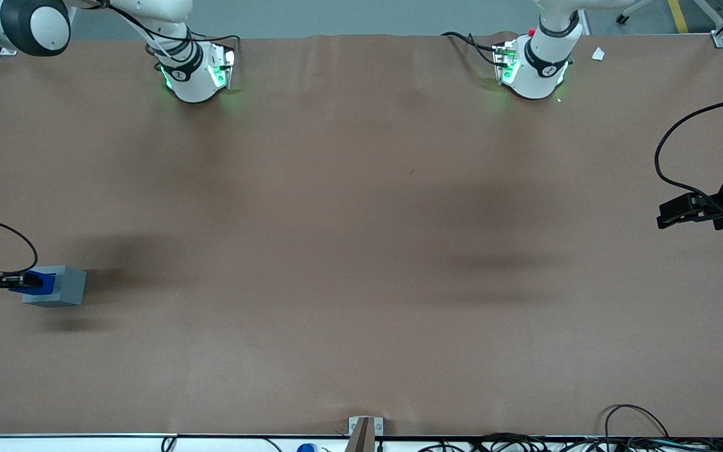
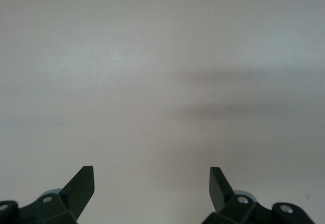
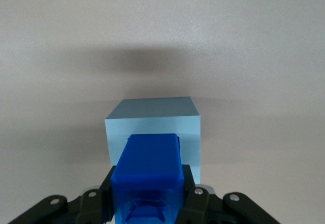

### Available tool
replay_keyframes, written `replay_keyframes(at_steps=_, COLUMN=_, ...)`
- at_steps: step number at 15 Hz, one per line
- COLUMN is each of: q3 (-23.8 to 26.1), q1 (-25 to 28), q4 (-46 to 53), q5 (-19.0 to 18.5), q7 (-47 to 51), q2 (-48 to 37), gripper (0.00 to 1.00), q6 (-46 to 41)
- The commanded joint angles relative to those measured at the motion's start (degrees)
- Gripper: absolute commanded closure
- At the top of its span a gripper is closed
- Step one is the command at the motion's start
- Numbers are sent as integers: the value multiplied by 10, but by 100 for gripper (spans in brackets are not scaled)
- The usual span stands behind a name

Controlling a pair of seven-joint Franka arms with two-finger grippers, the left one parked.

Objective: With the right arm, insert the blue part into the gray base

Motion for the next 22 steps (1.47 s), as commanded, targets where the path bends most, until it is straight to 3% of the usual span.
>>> replay_keyframes(at_steps=1, q3=5, q1=-5, q4=13, q5=-2, q7=12, q2=20, gripper=100, q6=3)
replay_keyframes(at_steps=11, q3=5, q1=-10, q4=26, q5=27, q7=16, q2=20, gripper=100, q6=4)
replay_keyframes(at_steps=22, q3=4, q1=-11, q4=9, q5=28, q7=14, q2=24, gripper=100, q6=25)
